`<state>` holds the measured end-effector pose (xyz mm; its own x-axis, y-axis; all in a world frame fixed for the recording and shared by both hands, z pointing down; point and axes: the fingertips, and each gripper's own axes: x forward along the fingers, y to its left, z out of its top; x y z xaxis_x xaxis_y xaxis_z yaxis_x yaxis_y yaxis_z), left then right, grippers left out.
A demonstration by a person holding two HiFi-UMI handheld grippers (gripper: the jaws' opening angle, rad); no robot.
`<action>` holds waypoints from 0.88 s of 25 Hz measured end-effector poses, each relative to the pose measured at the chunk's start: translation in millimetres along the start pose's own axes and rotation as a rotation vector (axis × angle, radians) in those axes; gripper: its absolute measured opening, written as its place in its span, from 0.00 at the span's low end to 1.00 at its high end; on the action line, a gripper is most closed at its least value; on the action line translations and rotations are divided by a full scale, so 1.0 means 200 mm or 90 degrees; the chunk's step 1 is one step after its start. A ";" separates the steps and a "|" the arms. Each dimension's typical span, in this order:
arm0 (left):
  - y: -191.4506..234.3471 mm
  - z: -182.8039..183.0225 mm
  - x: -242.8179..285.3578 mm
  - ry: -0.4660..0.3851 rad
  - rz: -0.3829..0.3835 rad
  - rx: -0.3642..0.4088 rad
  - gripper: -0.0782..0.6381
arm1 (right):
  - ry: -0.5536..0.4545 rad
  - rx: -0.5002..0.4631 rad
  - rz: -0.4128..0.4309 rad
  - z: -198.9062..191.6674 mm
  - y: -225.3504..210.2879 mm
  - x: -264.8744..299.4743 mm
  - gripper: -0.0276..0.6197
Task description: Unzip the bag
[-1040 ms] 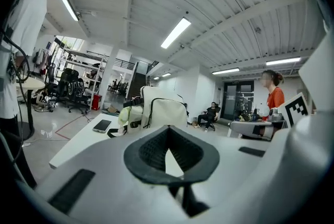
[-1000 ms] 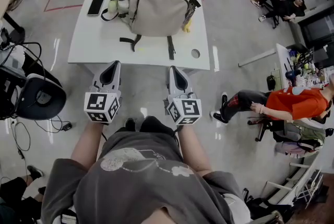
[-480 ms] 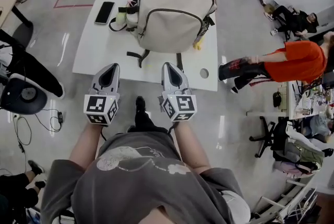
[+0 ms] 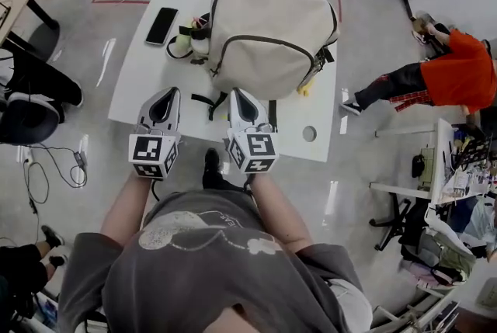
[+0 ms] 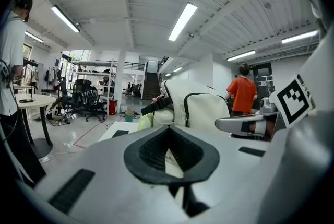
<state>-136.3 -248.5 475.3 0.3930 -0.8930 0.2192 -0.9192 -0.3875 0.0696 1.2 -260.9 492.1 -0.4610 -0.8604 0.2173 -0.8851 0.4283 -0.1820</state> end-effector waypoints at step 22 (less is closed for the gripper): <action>0.16 -0.04 0.31 0.022 -0.014 0.011 0.12 | 0.097 -0.057 -0.020 -0.20 0.02 0.36 0.05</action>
<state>-141.7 -315.2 500.0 0.4118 -0.8758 0.2516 -0.9097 -0.4113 0.0573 -38.1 -309.5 545.7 -0.4306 -0.8249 0.3662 -0.8985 0.4302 -0.0873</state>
